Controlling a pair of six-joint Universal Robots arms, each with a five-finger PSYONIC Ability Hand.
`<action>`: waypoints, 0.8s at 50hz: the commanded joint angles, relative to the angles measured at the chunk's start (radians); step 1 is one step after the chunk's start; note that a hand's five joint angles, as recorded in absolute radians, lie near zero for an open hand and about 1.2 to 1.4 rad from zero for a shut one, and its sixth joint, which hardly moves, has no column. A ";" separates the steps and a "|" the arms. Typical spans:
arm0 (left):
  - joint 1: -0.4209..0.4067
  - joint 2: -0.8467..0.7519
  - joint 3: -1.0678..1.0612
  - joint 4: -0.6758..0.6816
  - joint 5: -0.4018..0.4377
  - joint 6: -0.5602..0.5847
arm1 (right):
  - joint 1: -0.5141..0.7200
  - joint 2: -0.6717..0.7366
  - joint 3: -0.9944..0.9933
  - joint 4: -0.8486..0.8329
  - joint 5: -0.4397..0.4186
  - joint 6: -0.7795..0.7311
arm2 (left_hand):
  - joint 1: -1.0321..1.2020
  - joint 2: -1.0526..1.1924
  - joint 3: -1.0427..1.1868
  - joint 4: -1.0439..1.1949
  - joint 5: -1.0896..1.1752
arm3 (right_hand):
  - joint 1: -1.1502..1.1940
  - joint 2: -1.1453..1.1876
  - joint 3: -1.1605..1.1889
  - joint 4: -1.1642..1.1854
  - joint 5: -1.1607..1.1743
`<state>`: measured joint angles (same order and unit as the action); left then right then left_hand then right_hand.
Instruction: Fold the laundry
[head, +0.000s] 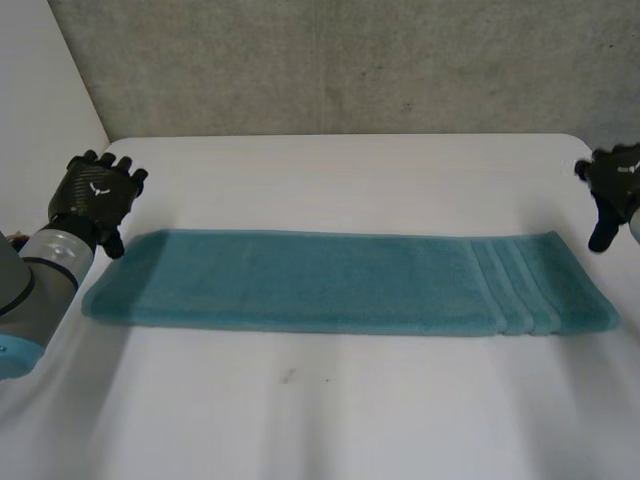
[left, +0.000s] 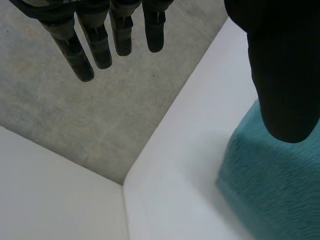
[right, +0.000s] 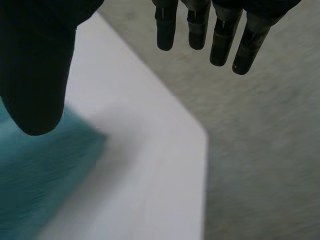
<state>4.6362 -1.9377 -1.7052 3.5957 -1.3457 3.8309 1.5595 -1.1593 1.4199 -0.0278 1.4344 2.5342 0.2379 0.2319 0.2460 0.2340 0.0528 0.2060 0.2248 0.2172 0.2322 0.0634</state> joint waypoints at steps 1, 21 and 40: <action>-0.031 0.079 -0.048 -0.043 -0.004 -0.186 | -0.088 -0.033 0.129 0.193 -0.172 0.017 | -0.021 -0.015 -0.030 -0.018 -0.011 | 0.099 0.080 0.088 0.073 0.067; -0.070 0.115 -0.086 -0.052 -0.012 -0.389 | -0.179 0.046 0.243 -0.009 -0.253 0.005 | -0.010 -0.004 -0.018 -0.006 0.001 | 0.369 0.350 0.358 0.343 0.337; -0.076 0.114 -0.096 -0.052 -0.009 -0.389 | -0.202 0.092 0.209 -0.041 -0.229 -0.014 | -0.010 -0.004 -0.018 -0.006 0.001 | 1.190 1.172 1.179 1.164 1.158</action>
<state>4.5605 -1.8238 -1.8013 3.5436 -1.3548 3.4425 1.3777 -1.0695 1.6451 -0.0502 1.1875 2.5255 0.2379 0.2319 0.2463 0.2339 0.0528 0.9457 1.1571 1.1496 1.1550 0.9365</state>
